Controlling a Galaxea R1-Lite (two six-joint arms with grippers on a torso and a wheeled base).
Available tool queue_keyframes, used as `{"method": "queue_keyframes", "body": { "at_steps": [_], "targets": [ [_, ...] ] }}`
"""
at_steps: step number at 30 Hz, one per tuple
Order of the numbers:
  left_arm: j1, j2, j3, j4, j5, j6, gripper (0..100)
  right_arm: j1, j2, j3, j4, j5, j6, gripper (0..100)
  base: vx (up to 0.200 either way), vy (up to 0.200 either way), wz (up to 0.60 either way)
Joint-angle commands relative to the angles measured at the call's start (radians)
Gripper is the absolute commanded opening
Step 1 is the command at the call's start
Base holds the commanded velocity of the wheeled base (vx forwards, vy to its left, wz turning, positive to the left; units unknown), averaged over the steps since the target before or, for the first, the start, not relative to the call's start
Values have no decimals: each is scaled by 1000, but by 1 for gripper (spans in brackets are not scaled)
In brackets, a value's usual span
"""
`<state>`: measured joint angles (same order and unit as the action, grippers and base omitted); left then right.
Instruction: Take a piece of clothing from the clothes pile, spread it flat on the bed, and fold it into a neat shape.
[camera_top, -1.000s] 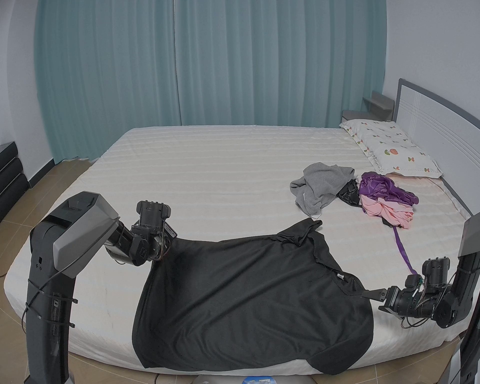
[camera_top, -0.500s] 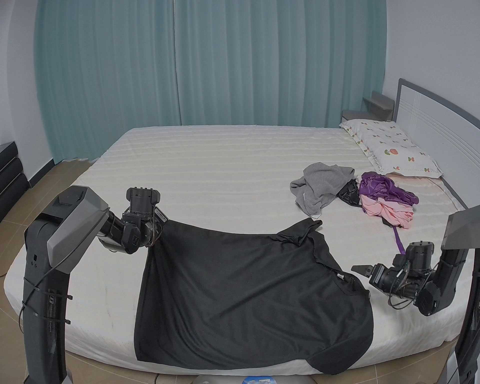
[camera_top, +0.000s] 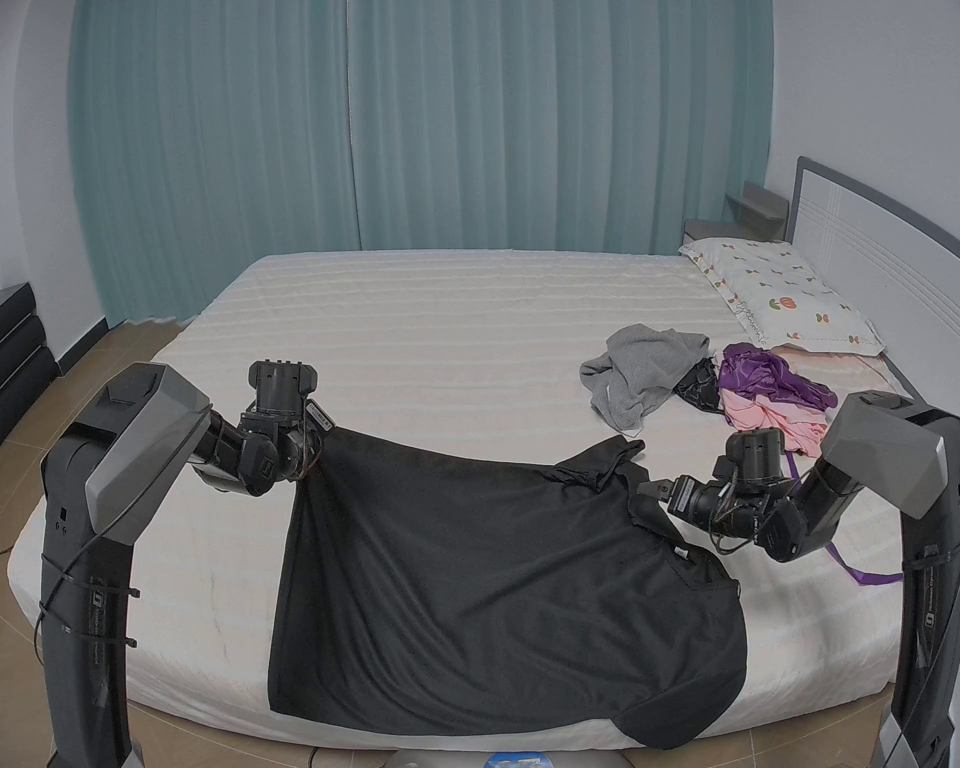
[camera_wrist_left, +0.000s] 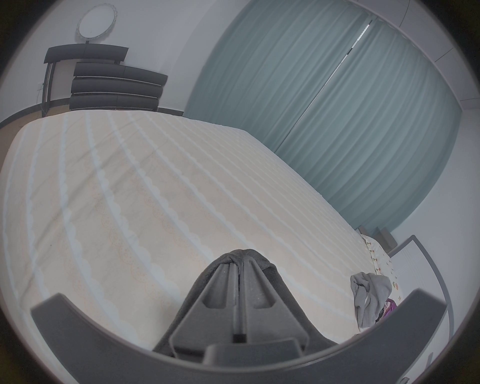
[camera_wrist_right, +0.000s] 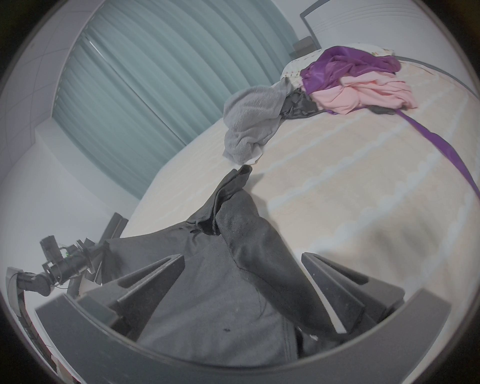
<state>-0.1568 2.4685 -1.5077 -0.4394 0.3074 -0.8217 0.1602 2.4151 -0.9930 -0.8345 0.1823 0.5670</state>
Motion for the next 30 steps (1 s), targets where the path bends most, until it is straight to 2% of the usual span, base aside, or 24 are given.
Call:
{"method": "queue_keyframes", "body": {
  "at_steps": [1,13,14,17,21,30],
  "targets": [
    [-3,-14,-6,11,2,4,0,39,122,-211,160,-14,-41,100,0,0,0],
    [-7,-10,-3,24,2,4,0,55,265,-558,390,-63,-76,100,0,0,0],
    [-9,-10,-3,24,2,4,0,55,269,-572,405,-64,-82,0,0,0,0],
    [-7,-8,-3,25,2,4,0,55,282,-612,440,-72,-107,0,0,0,0],
    [-6,-6,-9,25,2,4,0,45,303,-658,436,-127,-108,0,0,0,0],
    [29,41,-89,22,4,6,0,-8,297,-743,396,-184,-72,0,0,0,0]
  ]
}}
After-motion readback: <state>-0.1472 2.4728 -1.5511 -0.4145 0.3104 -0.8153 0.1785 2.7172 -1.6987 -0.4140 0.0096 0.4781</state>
